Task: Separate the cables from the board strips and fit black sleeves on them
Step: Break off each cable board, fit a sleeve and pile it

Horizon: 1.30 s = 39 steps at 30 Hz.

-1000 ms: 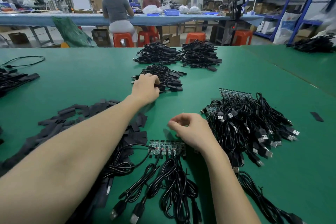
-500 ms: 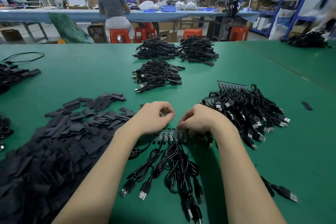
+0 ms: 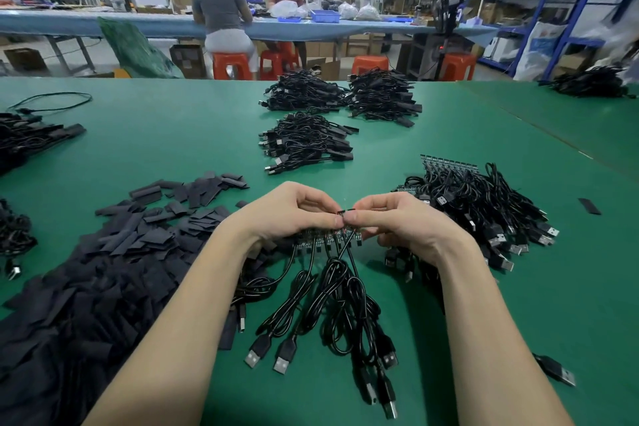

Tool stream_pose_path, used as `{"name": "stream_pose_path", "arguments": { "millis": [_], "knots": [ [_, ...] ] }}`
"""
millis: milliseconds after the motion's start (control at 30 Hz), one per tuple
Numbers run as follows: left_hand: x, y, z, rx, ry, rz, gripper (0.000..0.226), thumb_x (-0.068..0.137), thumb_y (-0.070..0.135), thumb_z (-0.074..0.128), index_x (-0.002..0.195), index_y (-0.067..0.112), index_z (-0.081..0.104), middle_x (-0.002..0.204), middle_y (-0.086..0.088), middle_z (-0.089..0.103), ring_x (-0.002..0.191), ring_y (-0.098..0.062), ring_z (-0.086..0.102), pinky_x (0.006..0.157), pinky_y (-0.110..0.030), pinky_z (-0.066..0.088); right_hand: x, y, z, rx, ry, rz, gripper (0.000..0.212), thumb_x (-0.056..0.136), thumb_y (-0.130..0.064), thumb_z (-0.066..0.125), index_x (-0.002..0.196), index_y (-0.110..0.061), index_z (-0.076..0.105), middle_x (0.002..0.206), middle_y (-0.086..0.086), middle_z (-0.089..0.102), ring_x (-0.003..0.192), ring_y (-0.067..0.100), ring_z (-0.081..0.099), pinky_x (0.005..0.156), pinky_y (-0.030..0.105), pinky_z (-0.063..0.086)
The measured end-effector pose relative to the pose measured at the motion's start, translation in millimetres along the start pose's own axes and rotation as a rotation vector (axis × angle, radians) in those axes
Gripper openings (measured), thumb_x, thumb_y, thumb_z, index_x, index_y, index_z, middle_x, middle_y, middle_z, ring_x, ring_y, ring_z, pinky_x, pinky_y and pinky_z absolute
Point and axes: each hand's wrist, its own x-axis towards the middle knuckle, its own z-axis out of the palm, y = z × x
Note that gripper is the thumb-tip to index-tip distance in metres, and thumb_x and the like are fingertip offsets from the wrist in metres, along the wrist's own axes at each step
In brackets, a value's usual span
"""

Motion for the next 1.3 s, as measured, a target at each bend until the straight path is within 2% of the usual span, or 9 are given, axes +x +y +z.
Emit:
{"name": "stream_pose_path", "arguments": {
  "millis": [300,433,567,767,867,933,1100,1233,1300],
  "knots": [
    [-2.9,3.3,0.0,-0.185,-0.036,0.043,0.032,0.07,0.036,0.082,0.097,0.019,0.077,0.095,0.001,0.078,0.087,-0.006,0.069,0.086,-0.02,0.046,4.5,5.0,1.9,0.287,-0.091,-0.011,0.007,0.069,-0.025,0.08,0.071,-0.017,0.079,0.054,-0.011,0.059,0.046,-0.002,0.054,0.044,0.009,0.041],
    [-5.0,3.9,1.8,-0.271,-0.072,0.053,0.021,0.078,0.025,0.08,0.096,0.015,0.076,0.089,0.003,0.077,0.073,-0.001,0.068,0.069,-0.009,0.048,4.8,6.0,5.5,0.413,-0.138,0.006,0.008,0.074,-0.02,0.074,0.067,-0.018,0.079,0.052,-0.01,0.058,0.042,-0.002,0.051,0.044,0.007,0.041],
    [-5.5,4.7,4.5,-0.323,-0.077,0.077,0.015,0.077,0.025,0.084,0.09,0.021,0.078,0.095,0.001,0.076,0.083,-0.007,0.068,0.084,-0.018,0.049,4.1,6.3,8.6,0.555,-0.126,0.026,0.012,0.074,-0.018,0.073,0.062,-0.019,0.074,0.051,-0.01,0.054,0.041,-0.002,0.051,0.044,0.006,0.041],
    [2.7,-2.0,13.0,-0.083,0.032,0.019,0.01,0.084,0.024,0.08,0.093,0.022,0.075,0.091,0.005,0.078,0.085,-0.004,0.071,0.082,-0.015,0.051,-14.9,-6.9,-19.2,0.55,-0.096,-0.12,0.037,0.046,-0.026,0.101,0.067,-0.022,0.071,0.066,-0.004,0.058,0.051,0.001,0.051,0.042,0.009,0.043],
    [8.6,-0.8,20.8,0.207,0.068,0.065,0.005,0.091,0.033,0.073,0.094,0.036,0.072,0.092,0.019,0.075,0.086,0.004,0.068,0.083,-0.02,0.051,-14.9,-25.2,-13.9,0.514,-0.131,-0.177,0.021,0.062,-0.021,0.092,0.07,-0.024,0.073,0.069,-0.007,0.062,0.052,0.002,0.053,0.044,0.01,0.043],
    [10.5,4.9,25.7,0.293,0.253,0.122,0.014,0.097,0.037,0.064,0.085,0.044,0.067,0.082,0.028,0.069,0.08,0.01,0.064,0.073,-0.021,0.047,-7.8,-35.3,-0.8,0.417,-0.009,-0.162,0.015,0.069,-0.022,0.089,0.075,-0.024,0.075,0.073,-0.007,0.067,0.049,0.002,0.053,0.045,0.011,0.042],
    [7.4,15.1,35.6,-0.517,0.225,0.038,0.026,0.103,0.041,0.05,0.107,0.023,0.069,0.103,0.002,0.077,0.087,-0.015,0.074,0.07,-0.022,0.056,8.8,-28.6,13.7,0.388,0.322,-0.051,0.013,0.08,-0.027,0.084,0.089,-0.022,0.076,0.081,-0.006,0.074,0.046,0.001,0.056,0.043,0.014,0.039],
    [7.7,11.0,52.6,-0.53,0.199,-0.022,0.013,0.096,0.027,0.066,0.106,0.019,0.067,0.103,0.001,0.076,0.091,-0.019,0.062,0.091,-0.034,0.048,10.8,-18.4,4.0,0.373,0.443,0.023,0.01,0.076,-0.026,0.087,0.078,-0.021,0.079,0.079,-0.004,0.069,0.052,0.006,0.057,0.04,0.015,0.038],
    [7.9,10.8,59.0,-0.582,0.21,-0.007,0.011,0.094,0.017,0.068,0.105,0.016,0.066,0.095,-0.001,0.076,0.082,-0.019,0.059,0.084,-0.033,0.044,8.4,-18.0,-0.2,0.334,0.413,0.031,0.012,0.077,-0.027,0.086,0.081,-0.02,0.078,0.08,-0.003,0.067,0.048,0.005,0.056,0.04,0.015,0.038]
  ]
}}
